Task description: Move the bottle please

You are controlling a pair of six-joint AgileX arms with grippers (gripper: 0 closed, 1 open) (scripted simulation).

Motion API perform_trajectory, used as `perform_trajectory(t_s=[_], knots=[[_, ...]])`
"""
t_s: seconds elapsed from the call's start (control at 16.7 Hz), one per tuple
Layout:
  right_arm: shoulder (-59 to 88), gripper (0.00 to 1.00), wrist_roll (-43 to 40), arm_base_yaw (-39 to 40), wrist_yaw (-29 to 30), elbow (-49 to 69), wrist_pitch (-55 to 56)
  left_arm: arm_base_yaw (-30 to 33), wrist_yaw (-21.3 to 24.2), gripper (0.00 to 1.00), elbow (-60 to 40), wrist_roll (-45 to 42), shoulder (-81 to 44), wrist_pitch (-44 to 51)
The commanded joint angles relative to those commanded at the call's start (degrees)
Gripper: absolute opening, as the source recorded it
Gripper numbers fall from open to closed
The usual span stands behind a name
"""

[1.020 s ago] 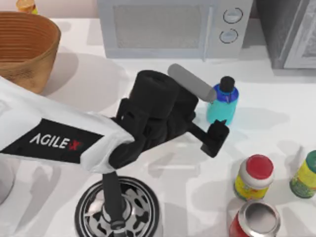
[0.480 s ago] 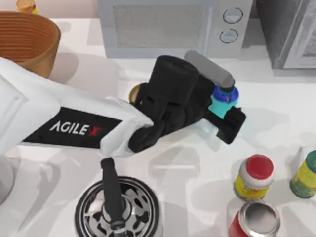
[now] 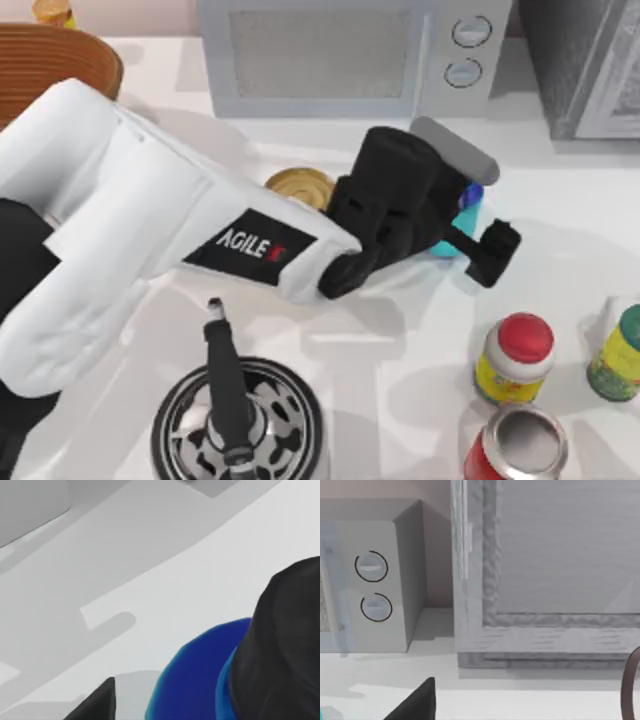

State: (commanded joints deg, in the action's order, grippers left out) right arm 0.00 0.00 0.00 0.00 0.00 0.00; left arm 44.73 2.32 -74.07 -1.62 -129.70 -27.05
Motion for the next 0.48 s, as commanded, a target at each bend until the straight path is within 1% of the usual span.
perform_trajectory(t_s=[0.36,0.48], knots=[[0.0,1.0,0.0,0.0,0.0,0.0,0.0,-0.1,0.11,1.0,-0.88,-0.04,-1.45,-0.58],[0.0,1.0,0.0,0.0,0.0,0.0,0.0,-0.1,0.11,0.85,-0.88,-0.04,-1.45,-0.58]])
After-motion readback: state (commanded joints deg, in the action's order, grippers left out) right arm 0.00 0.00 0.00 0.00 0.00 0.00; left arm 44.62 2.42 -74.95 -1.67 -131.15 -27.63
